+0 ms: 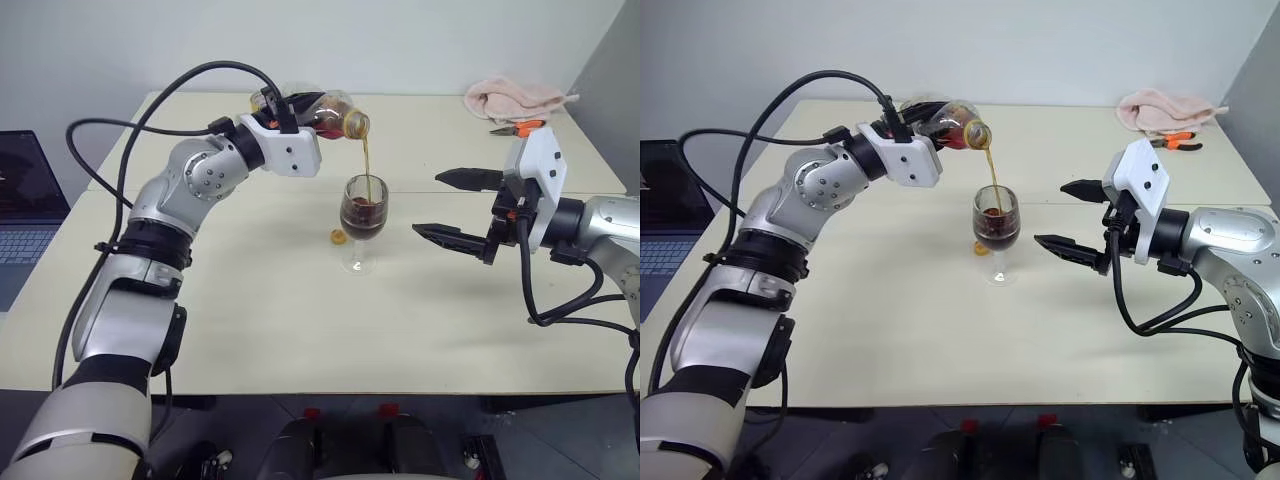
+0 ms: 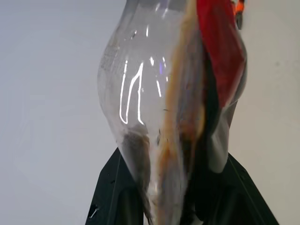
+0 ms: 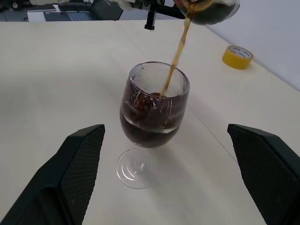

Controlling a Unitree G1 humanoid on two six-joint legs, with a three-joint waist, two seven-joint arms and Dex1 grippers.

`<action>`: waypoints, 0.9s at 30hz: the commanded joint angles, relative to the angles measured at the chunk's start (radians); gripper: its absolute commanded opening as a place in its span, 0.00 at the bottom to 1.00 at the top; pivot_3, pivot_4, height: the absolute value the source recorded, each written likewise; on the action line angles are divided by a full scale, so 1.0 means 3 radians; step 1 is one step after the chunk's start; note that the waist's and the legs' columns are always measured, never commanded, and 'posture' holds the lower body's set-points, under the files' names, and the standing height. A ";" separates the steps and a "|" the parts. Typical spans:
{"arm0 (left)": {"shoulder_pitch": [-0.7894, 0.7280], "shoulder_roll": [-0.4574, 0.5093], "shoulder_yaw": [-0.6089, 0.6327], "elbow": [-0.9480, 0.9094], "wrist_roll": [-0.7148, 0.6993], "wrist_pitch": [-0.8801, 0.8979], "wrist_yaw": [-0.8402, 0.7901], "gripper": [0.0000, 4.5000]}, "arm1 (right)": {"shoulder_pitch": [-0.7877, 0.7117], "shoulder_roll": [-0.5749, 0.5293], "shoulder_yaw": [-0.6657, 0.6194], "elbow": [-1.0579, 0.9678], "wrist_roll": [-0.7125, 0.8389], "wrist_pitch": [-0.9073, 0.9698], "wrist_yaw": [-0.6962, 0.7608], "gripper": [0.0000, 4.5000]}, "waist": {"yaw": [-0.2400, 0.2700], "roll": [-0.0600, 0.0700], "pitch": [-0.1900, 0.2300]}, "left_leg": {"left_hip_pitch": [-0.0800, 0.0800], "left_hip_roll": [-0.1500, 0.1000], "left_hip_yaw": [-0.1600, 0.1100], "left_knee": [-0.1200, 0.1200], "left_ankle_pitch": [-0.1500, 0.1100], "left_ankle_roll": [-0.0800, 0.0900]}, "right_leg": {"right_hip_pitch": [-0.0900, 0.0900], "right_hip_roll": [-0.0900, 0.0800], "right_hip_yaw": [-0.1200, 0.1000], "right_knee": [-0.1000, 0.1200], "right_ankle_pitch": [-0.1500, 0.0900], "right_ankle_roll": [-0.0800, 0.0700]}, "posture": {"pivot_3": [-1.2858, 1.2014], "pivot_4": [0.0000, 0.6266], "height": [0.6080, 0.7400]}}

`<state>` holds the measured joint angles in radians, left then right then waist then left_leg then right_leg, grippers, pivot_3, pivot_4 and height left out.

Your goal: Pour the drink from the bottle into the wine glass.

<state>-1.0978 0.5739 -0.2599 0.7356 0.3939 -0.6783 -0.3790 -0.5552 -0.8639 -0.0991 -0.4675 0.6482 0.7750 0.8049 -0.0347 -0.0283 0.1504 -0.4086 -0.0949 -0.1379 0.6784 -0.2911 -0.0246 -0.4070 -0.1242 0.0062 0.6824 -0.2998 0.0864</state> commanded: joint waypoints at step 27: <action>0.1734 -0.0771 0.1801 -0.0880 -0.2038 0.2220 0.0513 0.25 | -0.0133 0.0185 -0.0070 0.0222 0.0154 -0.0085 0.0187 1.00 | 0.0010 0.0000 -0.0001 | 0.0000 0.0000 -0.0003 0.0002 0.0000 0.0000 | 0.0003 -0.0002 0.0000 0.0000 0.0000 0.0000 | 0.52 0.24 1.00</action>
<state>-0.5675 0.3370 0.2718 0.4909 -0.2194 0.0281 -0.2305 -0.5721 -0.8016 -0.1110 -0.3876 0.6889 0.7680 0.8503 -0.0317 -0.0285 0.1501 -0.4085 -0.0951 -0.1388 0.6788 -0.2911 -0.0247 -0.4061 -0.1249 0.0061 0.6823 -0.2997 0.0863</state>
